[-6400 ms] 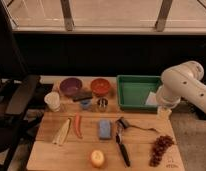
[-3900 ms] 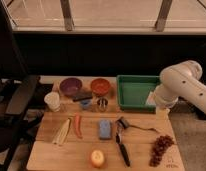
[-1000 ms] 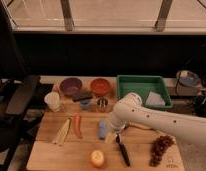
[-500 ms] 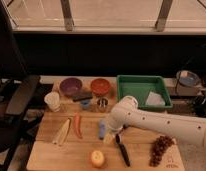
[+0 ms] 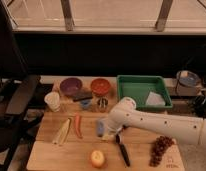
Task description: Wipe red bowl with sponge
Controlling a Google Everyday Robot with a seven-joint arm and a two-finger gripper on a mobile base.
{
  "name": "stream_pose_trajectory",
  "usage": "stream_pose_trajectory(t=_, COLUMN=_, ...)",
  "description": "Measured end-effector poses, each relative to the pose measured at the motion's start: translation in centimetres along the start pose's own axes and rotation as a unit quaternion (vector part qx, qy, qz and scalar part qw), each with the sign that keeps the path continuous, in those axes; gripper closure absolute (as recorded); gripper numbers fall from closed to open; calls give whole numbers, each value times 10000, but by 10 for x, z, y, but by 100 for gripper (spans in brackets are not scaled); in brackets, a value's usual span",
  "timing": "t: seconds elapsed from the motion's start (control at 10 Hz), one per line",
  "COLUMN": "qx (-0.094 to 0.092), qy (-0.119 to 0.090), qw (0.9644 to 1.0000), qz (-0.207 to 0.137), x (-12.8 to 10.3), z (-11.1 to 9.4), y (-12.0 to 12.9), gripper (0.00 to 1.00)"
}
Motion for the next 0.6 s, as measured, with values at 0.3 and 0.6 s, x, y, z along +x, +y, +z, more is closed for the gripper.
stream_pose_trajectory(t=0.3, qx=22, qy=-7, qw=10000, qz=19, x=0, z=-2, y=-3, gripper=98)
stream_pose_trajectory(t=0.6, qx=-31, qy=11, qw=10000, qz=-5, x=1, z=0, y=3, gripper=100)
